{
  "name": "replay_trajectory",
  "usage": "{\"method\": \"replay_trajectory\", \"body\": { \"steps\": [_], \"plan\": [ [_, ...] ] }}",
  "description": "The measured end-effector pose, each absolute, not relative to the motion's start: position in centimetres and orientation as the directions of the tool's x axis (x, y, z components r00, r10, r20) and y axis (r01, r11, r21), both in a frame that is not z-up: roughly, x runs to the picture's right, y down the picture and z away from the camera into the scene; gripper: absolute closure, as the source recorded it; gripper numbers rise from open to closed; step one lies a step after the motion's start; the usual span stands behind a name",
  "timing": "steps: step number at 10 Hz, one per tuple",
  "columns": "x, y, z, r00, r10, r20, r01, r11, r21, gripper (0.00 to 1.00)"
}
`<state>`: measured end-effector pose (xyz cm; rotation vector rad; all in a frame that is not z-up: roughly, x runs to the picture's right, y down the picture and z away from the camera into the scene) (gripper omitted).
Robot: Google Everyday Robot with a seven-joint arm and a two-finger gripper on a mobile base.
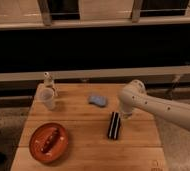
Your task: Push the eraser across the table
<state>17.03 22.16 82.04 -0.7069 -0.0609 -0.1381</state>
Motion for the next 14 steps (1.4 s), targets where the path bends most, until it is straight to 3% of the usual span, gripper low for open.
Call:
{"method": "replay_trajectory", "body": {
  "steps": [2,14],
  "plan": [
    [16.4,22.7,82.0,0.987,-0.116,0.111,0.16,0.742,-0.651,1.0],
    [10.2,25.4,78.2,0.954,-0.18,0.24,0.296,0.686,-0.664,1.0]
  ]
}}
